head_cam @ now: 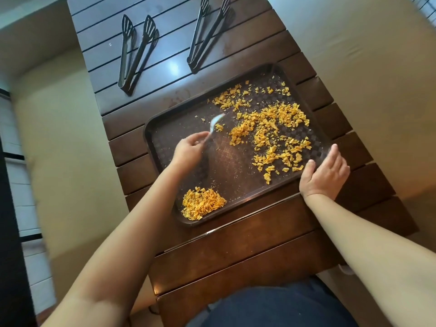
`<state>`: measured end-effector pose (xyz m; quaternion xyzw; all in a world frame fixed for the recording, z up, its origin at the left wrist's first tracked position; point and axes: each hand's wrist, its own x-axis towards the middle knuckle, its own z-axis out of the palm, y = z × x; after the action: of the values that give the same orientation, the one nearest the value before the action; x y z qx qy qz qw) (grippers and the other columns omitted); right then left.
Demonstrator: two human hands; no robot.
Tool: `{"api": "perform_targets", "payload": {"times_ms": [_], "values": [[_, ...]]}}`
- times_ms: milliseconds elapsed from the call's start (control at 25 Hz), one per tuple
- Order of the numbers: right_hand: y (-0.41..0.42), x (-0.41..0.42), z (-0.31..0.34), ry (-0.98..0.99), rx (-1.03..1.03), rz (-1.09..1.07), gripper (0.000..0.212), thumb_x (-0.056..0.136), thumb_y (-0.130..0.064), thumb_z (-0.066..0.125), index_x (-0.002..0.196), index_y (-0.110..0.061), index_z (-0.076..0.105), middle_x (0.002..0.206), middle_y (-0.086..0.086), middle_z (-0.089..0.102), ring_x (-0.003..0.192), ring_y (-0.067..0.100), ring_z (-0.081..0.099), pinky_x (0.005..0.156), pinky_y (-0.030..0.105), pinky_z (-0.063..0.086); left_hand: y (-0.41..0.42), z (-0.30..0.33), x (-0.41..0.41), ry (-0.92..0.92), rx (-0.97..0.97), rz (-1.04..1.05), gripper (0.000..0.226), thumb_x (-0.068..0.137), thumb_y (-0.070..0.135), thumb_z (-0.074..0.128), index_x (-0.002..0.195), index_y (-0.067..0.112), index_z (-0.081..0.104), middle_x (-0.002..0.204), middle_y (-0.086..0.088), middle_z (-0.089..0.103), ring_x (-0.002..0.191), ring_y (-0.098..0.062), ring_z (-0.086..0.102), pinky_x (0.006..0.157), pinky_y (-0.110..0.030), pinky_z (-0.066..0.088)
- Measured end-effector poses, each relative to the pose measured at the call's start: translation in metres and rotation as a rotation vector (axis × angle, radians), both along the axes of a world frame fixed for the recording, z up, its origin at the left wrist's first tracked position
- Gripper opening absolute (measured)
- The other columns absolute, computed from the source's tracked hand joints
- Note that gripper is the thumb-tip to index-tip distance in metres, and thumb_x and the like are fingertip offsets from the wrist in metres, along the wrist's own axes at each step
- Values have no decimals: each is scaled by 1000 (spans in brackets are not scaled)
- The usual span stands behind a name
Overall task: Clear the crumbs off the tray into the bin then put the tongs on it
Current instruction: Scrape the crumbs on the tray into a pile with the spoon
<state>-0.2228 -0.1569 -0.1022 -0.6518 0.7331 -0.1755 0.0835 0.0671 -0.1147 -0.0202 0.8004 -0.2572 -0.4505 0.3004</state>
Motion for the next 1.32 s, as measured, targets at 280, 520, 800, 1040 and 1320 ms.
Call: {"api": "perform_targets", "payload": {"times_ms": [280, 520, 800, 1040, 1320], "values": [[0, 0, 1, -3, 5, -2, 66, 86, -36, 37, 141, -1, 30, 137, 22, 43, 122, 38, 40, 105, 51, 29, 1, -11, 20, -48, 8, 208, 32, 97, 20, 48, 128, 22, 55, 114, -6, 61, 61, -4, 52, 43, -13, 43], [0, 0, 2, 3, 19, -6, 66, 86, -37, 37, 142, -2, 30, 138, 22, 43, 122, 38, 40, 105, 51, 29, 15, -7, -16, -8, 103, -206, 31, 95, 13, 49, 120, 24, 62, 84, 1, 60, 46, -6, 33, 36, -13, 29], [0, 0, 2, 5, 20, -7, 68, 85, -39, 33, 142, -2, 30, 136, 22, 44, 121, 38, 40, 105, 51, 29, -19, 2, -9, -84, 27, -22, 25, 95, 19, 51, 116, 22, 64, 95, 1, 64, 43, -2, 36, 36, -12, 31], [0, 0, 2, -2, 26, -7, 67, 86, -37, 36, 142, -2, 30, 137, 21, 43, 122, 38, 40, 106, 51, 28, -15, 3, -22, -91, 65, -385, 21, 94, 19, 54, 109, 24, 68, 76, 7, 57, 45, -5, 32, 36, -12, 29], [0, -1, 3, -7, 51, -9, 66, 87, -37, 37, 143, -4, 28, 140, 20, 41, 124, 36, 37, 108, 50, 26, 16, 13, -8, -27, 67, -324, 22, 94, 19, 53, 110, 23, 68, 66, 11, 60, 46, -5, 33, 40, -14, 28]]}}
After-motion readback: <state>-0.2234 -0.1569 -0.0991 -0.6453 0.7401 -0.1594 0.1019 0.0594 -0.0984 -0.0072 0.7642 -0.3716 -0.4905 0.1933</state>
